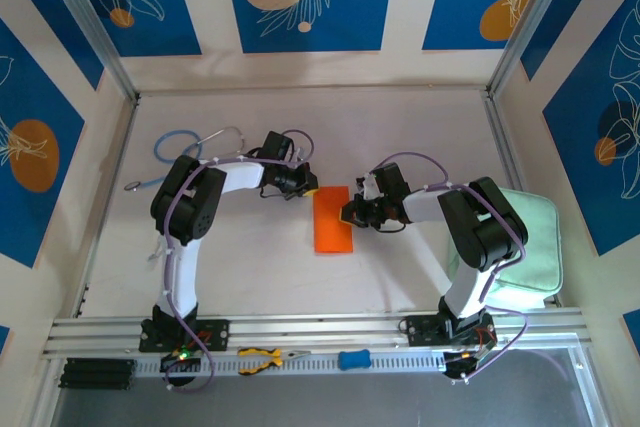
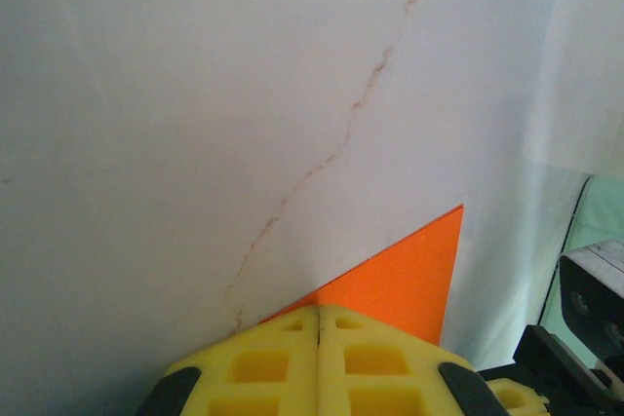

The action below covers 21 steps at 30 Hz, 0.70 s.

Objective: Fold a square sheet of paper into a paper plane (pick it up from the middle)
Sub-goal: First fold the square sheet of paper in half at the center of the table.

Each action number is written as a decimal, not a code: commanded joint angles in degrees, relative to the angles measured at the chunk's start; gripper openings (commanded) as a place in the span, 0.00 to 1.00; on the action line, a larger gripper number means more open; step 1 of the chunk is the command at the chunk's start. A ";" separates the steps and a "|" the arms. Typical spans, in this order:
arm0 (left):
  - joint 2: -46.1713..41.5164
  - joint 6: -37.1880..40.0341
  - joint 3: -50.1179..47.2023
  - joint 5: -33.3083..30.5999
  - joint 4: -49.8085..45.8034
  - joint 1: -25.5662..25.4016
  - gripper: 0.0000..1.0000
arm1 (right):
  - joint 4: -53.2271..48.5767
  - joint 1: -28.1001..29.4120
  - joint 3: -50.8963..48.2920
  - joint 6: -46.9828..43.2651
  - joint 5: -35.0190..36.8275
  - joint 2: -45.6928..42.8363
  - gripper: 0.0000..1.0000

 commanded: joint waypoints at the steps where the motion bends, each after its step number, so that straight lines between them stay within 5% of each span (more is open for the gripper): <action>1: 2.74 0.03 1.09 -10.83 -1.30 3.28 0.03 | -8.79 -0.97 -3.21 -1.75 5.42 2.61 0.00; 14: 1.88 -0.09 5.61 -14.80 -9.52 2.28 0.06 | -8.87 -0.69 -3.10 -1.63 5.34 2.35 0.00; 21: -6.37 0.66 3.55 -14.66 -9.18 1.01 0.15 | -8.87 -0.31 -2.80 -1.34 5.34 2.00 0.00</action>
